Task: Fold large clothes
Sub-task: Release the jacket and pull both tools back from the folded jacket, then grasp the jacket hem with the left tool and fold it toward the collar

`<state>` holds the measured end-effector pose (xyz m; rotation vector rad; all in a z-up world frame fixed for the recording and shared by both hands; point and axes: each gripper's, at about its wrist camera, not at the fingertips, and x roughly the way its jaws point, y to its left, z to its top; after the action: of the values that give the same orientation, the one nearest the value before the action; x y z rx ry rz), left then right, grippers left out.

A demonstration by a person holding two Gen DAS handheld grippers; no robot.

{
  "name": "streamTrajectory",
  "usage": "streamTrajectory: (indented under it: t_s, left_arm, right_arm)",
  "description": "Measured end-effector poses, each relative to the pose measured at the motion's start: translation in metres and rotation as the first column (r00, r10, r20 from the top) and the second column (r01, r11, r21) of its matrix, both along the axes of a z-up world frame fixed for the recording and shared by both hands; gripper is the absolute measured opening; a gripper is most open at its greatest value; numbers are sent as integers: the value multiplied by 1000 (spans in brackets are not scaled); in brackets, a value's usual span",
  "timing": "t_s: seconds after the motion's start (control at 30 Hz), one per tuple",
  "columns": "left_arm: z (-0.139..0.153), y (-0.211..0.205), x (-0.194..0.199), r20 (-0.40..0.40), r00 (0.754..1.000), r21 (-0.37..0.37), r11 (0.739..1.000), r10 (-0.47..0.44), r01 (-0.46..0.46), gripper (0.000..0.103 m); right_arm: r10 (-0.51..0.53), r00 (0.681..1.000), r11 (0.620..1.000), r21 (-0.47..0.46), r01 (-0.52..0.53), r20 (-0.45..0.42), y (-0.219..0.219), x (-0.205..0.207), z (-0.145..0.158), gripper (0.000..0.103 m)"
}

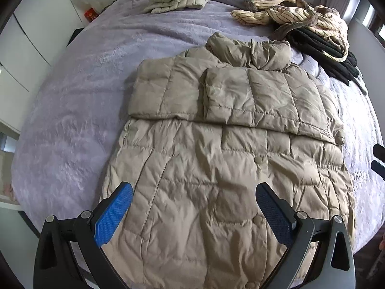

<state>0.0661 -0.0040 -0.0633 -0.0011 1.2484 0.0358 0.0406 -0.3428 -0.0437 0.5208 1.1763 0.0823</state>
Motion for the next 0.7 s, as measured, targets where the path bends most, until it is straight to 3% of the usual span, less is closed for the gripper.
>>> streamTrajectory:
  t_s: [0.1,0.3,0.7]
  left_arm:
    - [2,6,-8,-5,1000,-4,1000,-10,10,102]
    - [-2,34,-27,-7,1000,-31,999,-17,17,102]
    - [-56,129,-105,-154,987,-204,977,38,-69,102]
  right_arm:
    - [-1,1000,1000,25,1,-12,3,-9,1,89]
    - [-35,997,985,165,46,-67,15,-34,-13,89]
    - [-194,966,937,260,234,-170,28,-145,-48,89]
